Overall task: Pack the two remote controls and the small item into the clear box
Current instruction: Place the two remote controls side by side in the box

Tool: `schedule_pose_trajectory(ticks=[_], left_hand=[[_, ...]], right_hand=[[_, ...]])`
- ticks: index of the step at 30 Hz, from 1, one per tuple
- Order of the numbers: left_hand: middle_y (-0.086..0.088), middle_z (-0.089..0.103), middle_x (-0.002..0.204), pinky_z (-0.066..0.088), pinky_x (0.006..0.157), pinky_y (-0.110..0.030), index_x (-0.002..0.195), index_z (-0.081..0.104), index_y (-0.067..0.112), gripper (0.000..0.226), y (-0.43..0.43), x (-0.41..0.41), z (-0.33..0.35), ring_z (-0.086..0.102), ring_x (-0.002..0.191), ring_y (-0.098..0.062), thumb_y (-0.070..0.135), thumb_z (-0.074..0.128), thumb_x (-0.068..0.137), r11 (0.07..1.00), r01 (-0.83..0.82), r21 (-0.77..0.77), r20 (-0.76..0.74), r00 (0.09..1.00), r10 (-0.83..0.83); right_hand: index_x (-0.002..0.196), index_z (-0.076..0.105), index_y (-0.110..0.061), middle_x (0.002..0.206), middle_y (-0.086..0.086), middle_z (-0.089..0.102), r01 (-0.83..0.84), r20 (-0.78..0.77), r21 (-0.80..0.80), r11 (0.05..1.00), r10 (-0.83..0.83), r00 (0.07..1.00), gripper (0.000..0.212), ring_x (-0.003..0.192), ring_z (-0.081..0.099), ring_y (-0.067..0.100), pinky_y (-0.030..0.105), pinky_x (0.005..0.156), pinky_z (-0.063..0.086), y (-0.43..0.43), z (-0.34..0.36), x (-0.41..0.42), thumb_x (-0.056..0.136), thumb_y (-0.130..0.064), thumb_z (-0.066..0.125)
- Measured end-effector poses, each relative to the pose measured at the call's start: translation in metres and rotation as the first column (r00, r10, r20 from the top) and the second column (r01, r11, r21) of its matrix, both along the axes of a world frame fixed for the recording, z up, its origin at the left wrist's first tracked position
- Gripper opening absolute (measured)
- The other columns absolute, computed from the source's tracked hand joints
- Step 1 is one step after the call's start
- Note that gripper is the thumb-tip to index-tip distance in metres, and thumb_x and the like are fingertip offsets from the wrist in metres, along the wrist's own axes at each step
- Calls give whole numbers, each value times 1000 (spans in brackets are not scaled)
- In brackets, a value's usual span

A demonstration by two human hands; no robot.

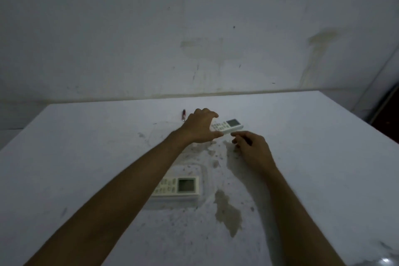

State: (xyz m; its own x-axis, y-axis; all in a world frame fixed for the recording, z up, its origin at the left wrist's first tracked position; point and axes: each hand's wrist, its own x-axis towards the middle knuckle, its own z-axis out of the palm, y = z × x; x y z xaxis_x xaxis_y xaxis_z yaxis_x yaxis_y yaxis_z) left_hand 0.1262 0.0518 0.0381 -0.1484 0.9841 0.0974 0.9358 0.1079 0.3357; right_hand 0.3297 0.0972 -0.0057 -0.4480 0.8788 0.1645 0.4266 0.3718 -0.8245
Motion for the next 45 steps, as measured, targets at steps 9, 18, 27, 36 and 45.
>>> schedule_pose_trajectory(ticks=[9, 18, 27, 36, 45], left_hand=[[-10, 71, 118, 51, 71, -31, 124, 72, 10, 46, 33, 1, -11, 65, 97, -21, 36, 78, 86, 999, 3, -34, 76, 997, 0], [5, 63, 117, 40, 64, -9, 127, 63, 24, 68, -49, 13, 5, 55, 84, 2, 57, 85, 71, 966, -27, 257, 179, 984, -20], [3, 75, 114, 61, 71, -26, 140, 57, 21, 51, -134, -5, 28, 74, 91, -10, 50, 61, 98, 963, -202, 177, 720, 694, 13], [7, 80, 100, 60, 73, -25, 124, 71, 32, 25, -186, -42, 25, 76, 88, -14, 37, 63, 101, 969, -173, 178, 750, 661, -20], [16, 78, 101, 56, 69, -16, 109, 79, 33, 33, -202, -54, 15, 73, 92, -2, 52, 80, 82, 944, -251, 216, 723, 691, 18]], right_hand=[[135, 63, -12, 112, 7, 75, -36, -362, -373, 927, -109, 926, 35, 98, 74, 17, 21, 77, 60, 11, 7, 7, 102, -22, 59], [136, 55, -12, 112, 13, 76, -212, -634, -461, 862, -153, 758, 49, 100, 77, 25, 42, 90, 62, -24, 33, -13, 94, -29, 72], [133, 66, -17, 107, 8, 79, -439, -582, -335, 834, 183, 792, 33, 100, 76, 26, 35, 77, 62, -66, 56, -34, 100, -25, 61], [140, 57, -36, 112, 14, 71, -570, -381, -238, 786, 465, 799, 52, 93, 77, 26, 41, 73, 64, -105, 72, -65, 96, -11, 67], [116, 58, -15, 123, 11, 61, -358, -342, -256, 898, 262, 902, 31, 99, 72, 23, 37, 79, 64, -121, 59, -75, 90, -15, 75]])
